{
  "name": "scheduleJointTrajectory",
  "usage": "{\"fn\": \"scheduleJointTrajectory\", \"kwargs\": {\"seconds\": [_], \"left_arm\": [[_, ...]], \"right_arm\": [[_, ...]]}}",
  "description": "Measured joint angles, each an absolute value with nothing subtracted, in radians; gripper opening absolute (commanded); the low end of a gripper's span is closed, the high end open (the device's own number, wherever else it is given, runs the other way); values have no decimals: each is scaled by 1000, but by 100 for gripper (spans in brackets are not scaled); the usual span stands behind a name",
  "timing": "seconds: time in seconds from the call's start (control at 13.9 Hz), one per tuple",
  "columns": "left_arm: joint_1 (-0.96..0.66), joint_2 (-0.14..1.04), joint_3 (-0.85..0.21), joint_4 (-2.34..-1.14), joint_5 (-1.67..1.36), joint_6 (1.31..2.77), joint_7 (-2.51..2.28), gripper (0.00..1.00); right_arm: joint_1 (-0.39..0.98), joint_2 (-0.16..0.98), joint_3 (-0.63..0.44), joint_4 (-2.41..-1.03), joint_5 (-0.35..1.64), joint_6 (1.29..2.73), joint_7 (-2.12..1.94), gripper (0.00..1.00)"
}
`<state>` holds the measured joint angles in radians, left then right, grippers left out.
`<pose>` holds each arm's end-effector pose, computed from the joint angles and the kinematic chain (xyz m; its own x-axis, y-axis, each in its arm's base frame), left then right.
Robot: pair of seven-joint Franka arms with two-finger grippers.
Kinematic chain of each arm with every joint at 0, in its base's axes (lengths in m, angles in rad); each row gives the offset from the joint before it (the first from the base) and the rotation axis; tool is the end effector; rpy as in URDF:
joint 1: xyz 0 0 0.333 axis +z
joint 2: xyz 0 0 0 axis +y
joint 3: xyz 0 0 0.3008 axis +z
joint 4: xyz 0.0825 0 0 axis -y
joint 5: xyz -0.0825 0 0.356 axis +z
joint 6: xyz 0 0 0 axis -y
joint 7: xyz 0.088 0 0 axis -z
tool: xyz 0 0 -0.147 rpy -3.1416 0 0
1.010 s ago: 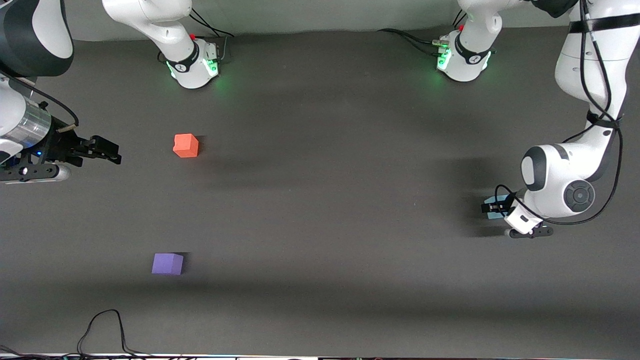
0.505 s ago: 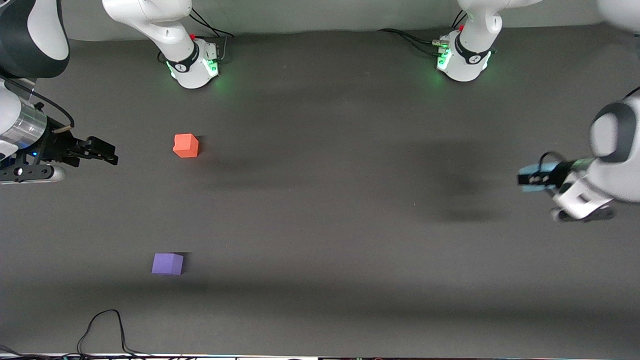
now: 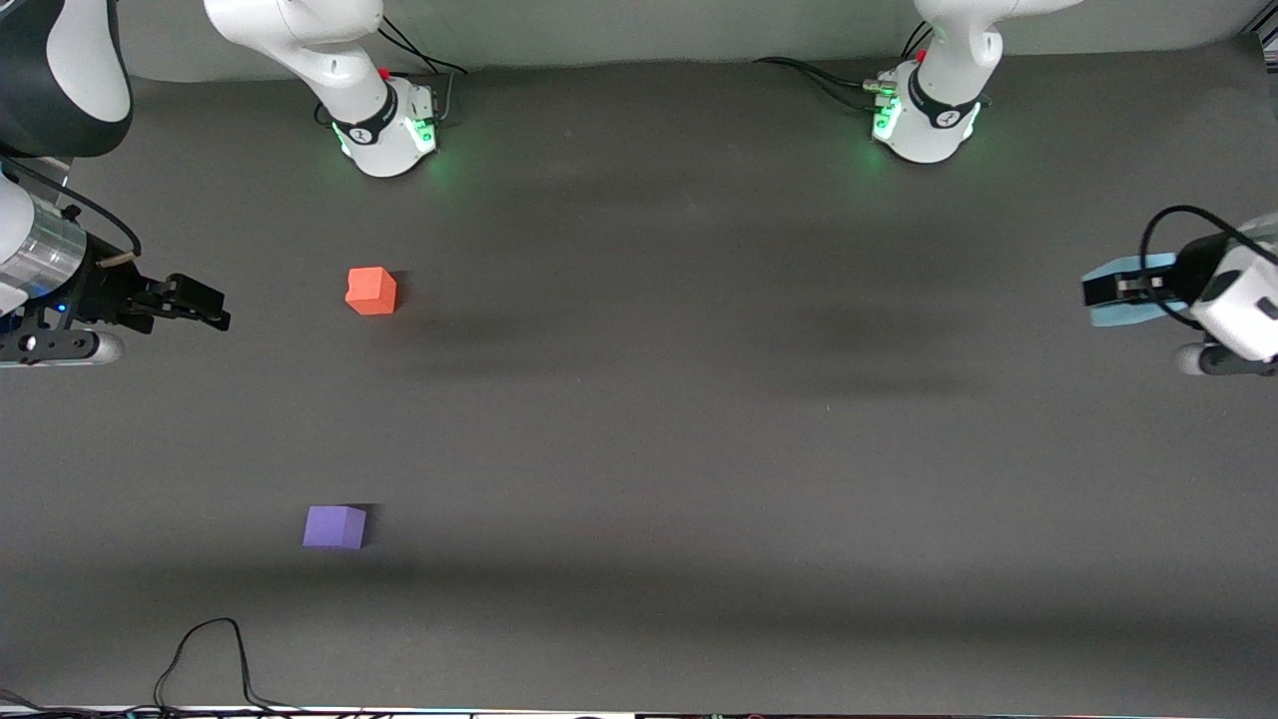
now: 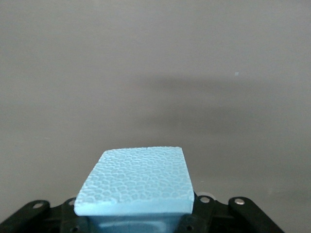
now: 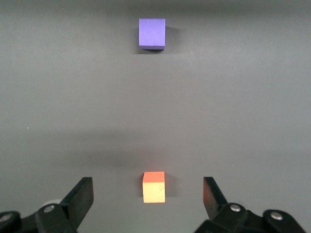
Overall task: Place blue block between orange and purple blocks
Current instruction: 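Carry the blue block toward the table middle with the left gripper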
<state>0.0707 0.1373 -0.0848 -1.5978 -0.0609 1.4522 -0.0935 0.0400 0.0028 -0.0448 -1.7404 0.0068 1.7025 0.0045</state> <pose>0.5309 -0.0149 0.4778 0.9563 0.0700 -0.2838 0.0863 -0.9952 0.0453 0.5302 -0.0016 0.5033 0.9991 -0.0102 -0.0407 -0.0105 -0.9999 -0.0064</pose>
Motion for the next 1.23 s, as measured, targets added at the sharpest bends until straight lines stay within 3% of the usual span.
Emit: {"fn": "scheduleJointTrajectory", "kwargs": {"seconds": [0.22, 0.51, 0.87, 1.08, 1.15, 1.23], "left_arm": [[-40, 183, -190, -1589, -100, 1534, -360, 16], [-287, 342, -270, -1556, -100, 1798, -785, 17], [-589, 797, -265, -1253, 67, 2061, -1157, 19], [-705, 984, -211, -1130, 106, 2171, -1218, 20], [-747, 1016, -178, -1107, 106, 2182, -1227, 22], [-786, 1040, -149, -1088, 106, 2187, -1239, 34]], "right_arm": [[40, 3, -45, -1741, 7, 1708, 4, 100], [40, 3, -45, -1741, 7, 1708, 4, 100], [41, 3, -45, -1741, 7, 1708, 4, 100], [41, 3, -45, -1741, 7, 1708, 4, 100], [41, 3, -45, -1742, 7, 1708, 4, 100], [41, 3, -45, -1741, 7, 1708, 4, 100]]}}
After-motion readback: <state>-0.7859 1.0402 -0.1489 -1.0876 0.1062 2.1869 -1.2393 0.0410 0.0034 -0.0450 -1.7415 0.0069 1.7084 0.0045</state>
